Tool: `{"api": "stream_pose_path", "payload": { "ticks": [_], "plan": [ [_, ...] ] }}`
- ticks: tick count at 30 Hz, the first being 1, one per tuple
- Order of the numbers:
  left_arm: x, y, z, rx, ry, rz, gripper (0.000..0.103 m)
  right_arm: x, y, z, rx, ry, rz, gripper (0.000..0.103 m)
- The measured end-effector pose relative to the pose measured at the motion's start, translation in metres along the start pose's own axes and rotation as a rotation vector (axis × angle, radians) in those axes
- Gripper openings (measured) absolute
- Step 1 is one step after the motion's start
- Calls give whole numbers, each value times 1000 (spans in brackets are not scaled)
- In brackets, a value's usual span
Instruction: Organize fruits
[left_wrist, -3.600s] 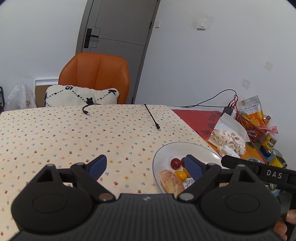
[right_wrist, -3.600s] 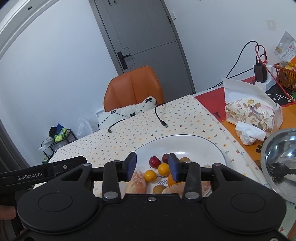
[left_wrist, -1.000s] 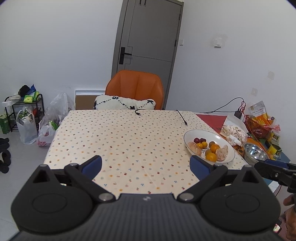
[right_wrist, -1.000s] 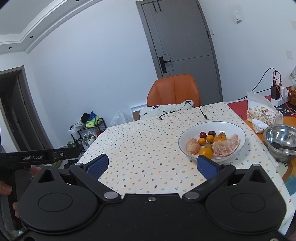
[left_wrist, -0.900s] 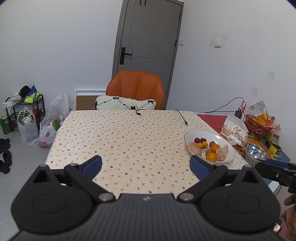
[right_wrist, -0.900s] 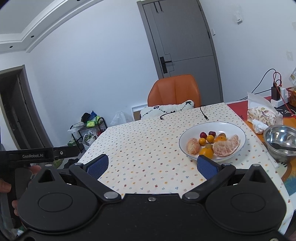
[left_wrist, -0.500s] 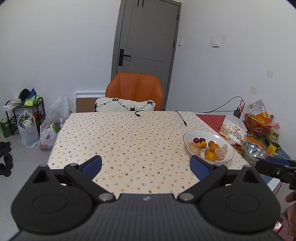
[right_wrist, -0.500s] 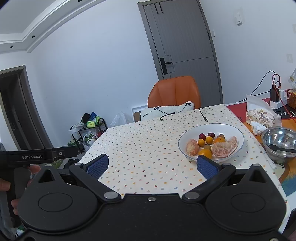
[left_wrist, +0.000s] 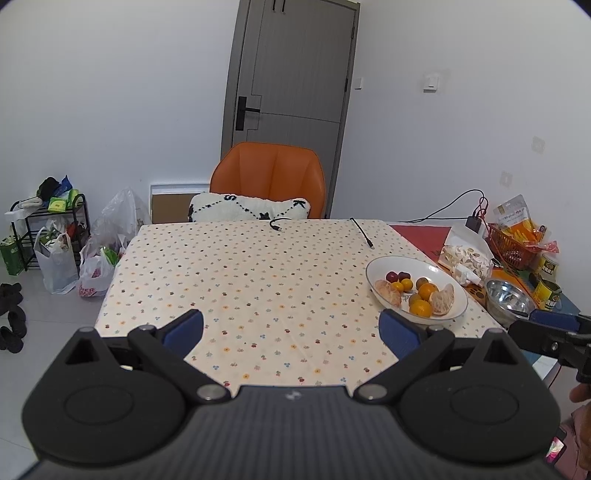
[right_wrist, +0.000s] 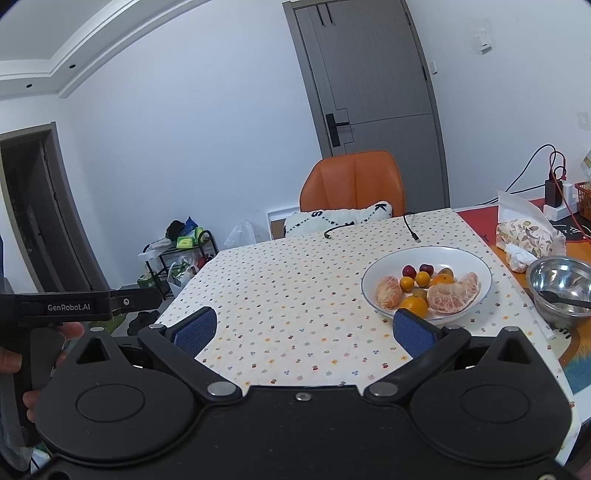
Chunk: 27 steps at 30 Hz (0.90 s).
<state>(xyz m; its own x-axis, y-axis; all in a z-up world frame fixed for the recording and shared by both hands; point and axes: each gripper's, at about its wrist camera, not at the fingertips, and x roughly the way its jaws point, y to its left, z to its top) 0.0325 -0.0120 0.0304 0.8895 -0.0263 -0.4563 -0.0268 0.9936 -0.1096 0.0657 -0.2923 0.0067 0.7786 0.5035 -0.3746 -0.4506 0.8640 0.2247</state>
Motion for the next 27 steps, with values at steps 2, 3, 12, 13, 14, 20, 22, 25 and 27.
{"api": "stream_pose_path", "payload": {
  "ticks": [2,3,12,13,14,20,22,25,27],
  "plan": [
    [0,0,0,1,0,-1,100,0,0,0,0,0,-1,103],
    [0,0,0,2,0,-1,100,0,0,0,0,0,-1,103],
    [0,0,0,7,6,-2,100,-1,1,0,-1,-1,0,103],
    [0,0,0,7,6,-2,100,-1,1,0,-1,-1,-1,103],
    [0,0,0,7,6,-2,100,-1,0,0,-1,-1,-1,103],
    [1,-1,-1,10,9,-4,100,-1,0,0,0,0,-2,103],
    [0,0,-1,9,8,-3,100,-1,0,0,2,0,-2,103],
    [1,-1,-1,9,9,-3,100,-1,-1,0,2,0,-2,103],
    [1,0,-1,9,9,-3,100,-1,0,0,2,1,-3,103]
  ]
}}
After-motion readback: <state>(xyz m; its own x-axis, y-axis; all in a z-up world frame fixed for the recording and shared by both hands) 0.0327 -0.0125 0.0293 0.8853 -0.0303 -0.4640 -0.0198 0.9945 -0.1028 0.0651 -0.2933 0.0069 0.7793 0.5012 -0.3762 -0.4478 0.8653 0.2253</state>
